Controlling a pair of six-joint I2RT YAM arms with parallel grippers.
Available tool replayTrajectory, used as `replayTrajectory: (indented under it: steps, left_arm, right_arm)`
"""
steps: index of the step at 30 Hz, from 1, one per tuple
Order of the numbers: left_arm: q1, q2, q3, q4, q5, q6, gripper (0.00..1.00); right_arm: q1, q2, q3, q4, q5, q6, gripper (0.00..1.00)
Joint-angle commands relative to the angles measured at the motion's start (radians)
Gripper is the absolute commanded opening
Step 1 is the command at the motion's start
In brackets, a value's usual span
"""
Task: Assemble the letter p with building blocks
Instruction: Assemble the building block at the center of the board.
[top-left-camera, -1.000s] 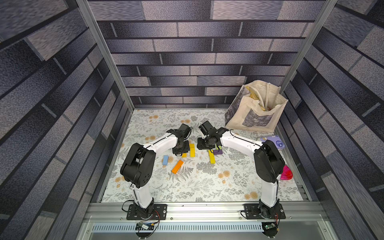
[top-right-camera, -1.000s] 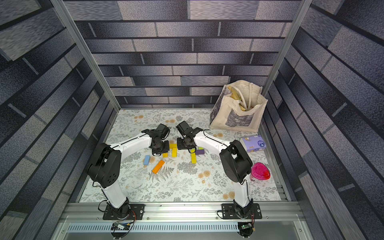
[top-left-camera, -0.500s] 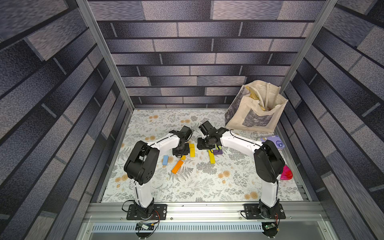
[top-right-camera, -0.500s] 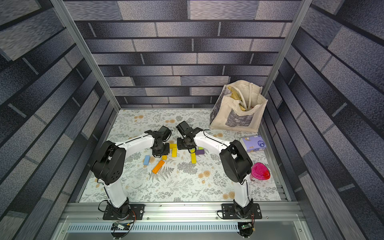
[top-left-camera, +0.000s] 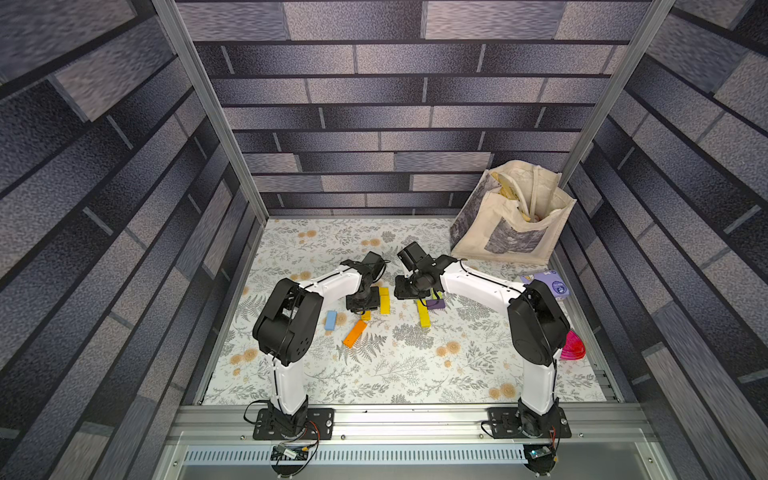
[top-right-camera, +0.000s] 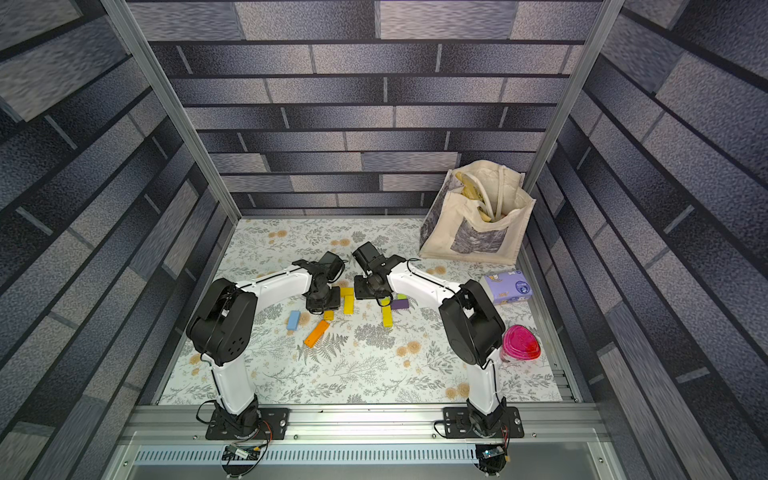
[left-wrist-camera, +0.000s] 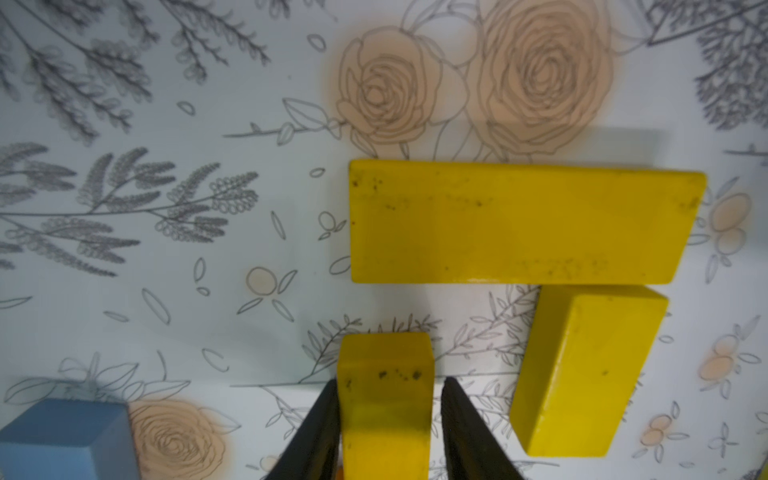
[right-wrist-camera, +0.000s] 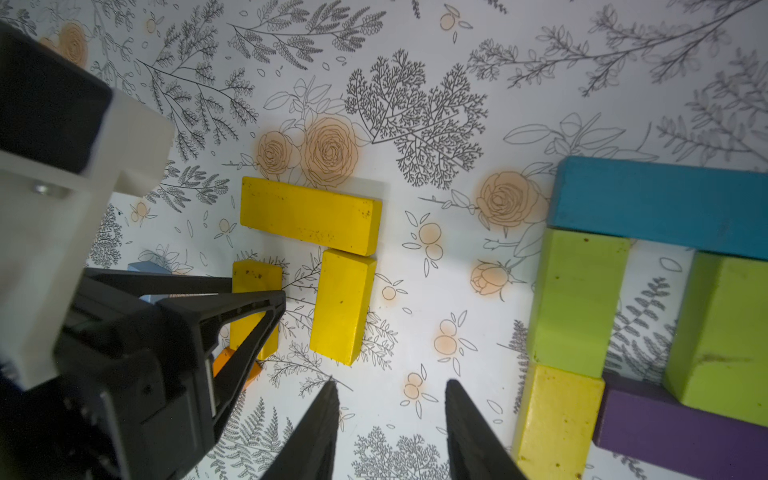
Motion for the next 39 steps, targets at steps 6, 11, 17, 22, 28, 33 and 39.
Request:
replayTrajectory:
  steps: [6,11,17,22,28,33,39]
  left_arm:
    - [0.003,0.009,0.023,-0.037,-0.02,0.026,0.38]
    - [0.003,0.01,0.007,-0.032,-0.017,0.026,0.31]
    - [0.003,0.007,-0.008,-0.023,-0.026,0.016,0.24]
    - [0.004,0.016,0.014,-0.023,-0.042,0.014,0.24]
    - [0.006,0.036,0.038,-0.03,-0.043,0.021,0.24]
    - [0.011,0.043,0.051,-0.032,-0.046,0.021,0.24]
    - [0.023,0.046,0.059,-0.032,-0.046,0.024,0.24]
  right_arm:
    - [-0.008,-0.001,0.021,-0.038,0.015,-0.006,0.44]
    - [-0.007,-0.003,0.013,-0.035,0.015,-0.004,0.44]
    - [-0.008,-0.004,0.011,-0.038,0.017,-0.005,0.44]
    - [-0.008,-0.002,0.015,-0.038,0.016,-0.006,0.44]
    - [-0.009,0.002,0.018,-0.044,0.02,-0.011,0.44]
    - [-0.009,0.008,0.022,-0.043,0.017,-0.01,0.44]
    - [-0.011,0.021,0.039,-0.048,0.014,-0.013,0.44]
